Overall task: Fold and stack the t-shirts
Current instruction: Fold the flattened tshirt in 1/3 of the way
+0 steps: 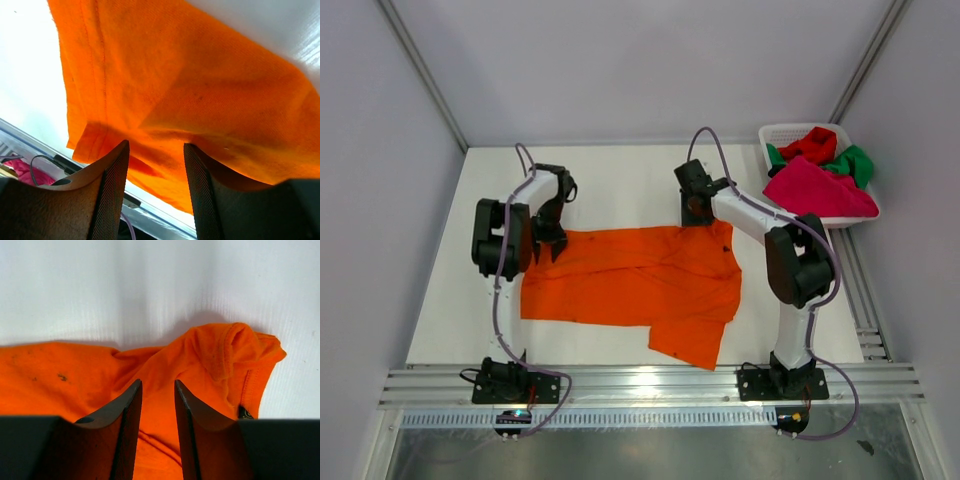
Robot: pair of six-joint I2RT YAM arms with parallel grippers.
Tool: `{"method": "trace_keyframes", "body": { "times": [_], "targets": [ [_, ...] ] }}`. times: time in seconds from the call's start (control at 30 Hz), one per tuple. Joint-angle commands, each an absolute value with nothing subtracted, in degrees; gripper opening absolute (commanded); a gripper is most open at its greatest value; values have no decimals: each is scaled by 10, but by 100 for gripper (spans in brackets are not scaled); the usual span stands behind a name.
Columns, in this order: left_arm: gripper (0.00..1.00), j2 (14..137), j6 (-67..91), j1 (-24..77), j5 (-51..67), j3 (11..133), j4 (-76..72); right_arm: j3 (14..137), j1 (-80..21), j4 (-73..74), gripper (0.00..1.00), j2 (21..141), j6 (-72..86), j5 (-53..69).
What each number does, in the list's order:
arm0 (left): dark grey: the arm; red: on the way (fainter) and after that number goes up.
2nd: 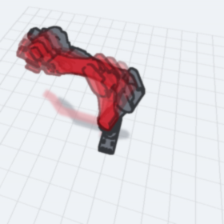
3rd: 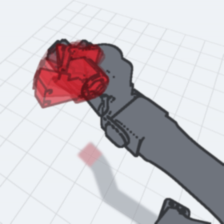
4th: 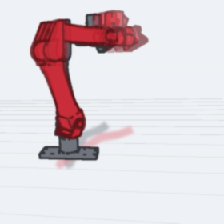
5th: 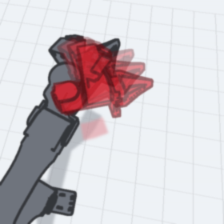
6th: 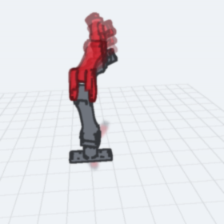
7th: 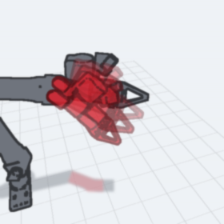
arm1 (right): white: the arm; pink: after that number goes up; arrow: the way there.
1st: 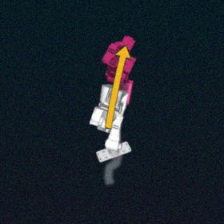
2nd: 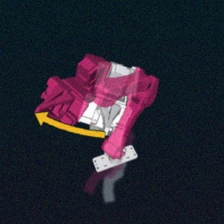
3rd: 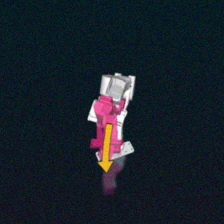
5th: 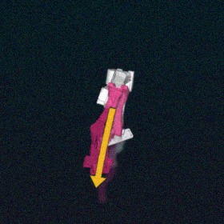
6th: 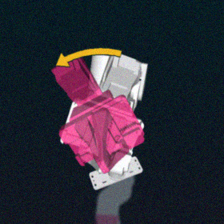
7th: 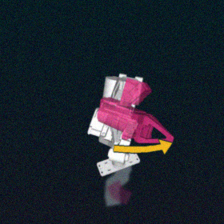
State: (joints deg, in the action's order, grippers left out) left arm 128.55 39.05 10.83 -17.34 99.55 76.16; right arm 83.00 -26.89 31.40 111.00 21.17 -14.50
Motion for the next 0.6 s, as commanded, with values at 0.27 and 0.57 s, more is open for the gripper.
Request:
{"method": "trace_keyframes", "body": {
  "times": [0.27,0.57],
  "targets": [
    [51,1301,422,80,-274,1017,763,870,-272,381,36,1110,245,-196],
    [50,1283,404,57,-272,1025,758,839,-272,357,36,1065,235,-187]
  ]
}}
